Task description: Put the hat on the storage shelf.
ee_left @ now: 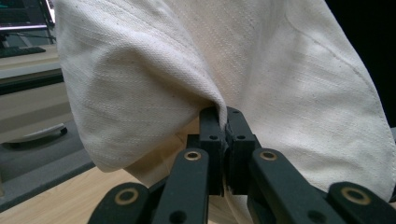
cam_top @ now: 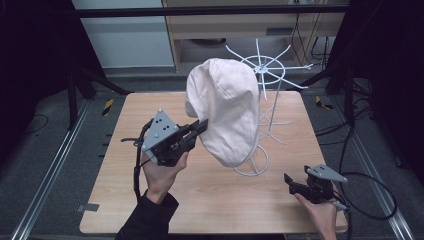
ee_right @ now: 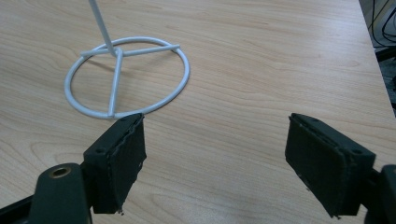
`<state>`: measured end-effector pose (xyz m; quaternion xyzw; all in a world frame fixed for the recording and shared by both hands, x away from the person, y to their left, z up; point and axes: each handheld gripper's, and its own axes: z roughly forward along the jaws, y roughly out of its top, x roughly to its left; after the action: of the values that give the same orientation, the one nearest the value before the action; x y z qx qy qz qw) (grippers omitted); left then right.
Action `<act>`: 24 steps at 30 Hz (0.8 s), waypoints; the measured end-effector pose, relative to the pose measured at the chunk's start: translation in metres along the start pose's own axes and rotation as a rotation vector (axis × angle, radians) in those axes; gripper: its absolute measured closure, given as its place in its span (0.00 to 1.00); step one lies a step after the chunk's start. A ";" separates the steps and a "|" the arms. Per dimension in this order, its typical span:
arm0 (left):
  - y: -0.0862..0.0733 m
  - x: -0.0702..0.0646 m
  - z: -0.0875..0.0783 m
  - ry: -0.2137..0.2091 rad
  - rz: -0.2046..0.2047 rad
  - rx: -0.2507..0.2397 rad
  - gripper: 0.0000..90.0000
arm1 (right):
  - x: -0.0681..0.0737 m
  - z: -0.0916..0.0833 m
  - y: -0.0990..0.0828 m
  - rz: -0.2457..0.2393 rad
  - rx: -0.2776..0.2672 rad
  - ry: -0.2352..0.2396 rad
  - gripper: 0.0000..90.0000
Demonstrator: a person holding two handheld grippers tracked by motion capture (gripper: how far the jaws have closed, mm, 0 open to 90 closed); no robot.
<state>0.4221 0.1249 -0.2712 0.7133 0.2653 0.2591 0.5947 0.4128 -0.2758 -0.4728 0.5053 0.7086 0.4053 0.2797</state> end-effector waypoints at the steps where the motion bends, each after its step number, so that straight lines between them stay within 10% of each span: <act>1: 0.000 0.000 0.000 0.000 0.000 0.000 0.97 | 0.000 0.000 0.000 -0.005 -0.002 -0.003 0.22; 24: -0.017 0.001 0.010 0.000 -0.022 0.037 0.96 | 0.000 0.000 0.000 0.004 0.000 0.003 0.22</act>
<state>0.4285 0.1215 -0.2894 0.7211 0.2781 0.2475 0.5843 0.4129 -0.2756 -0.4730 0.5062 0.7080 0.4068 0.2777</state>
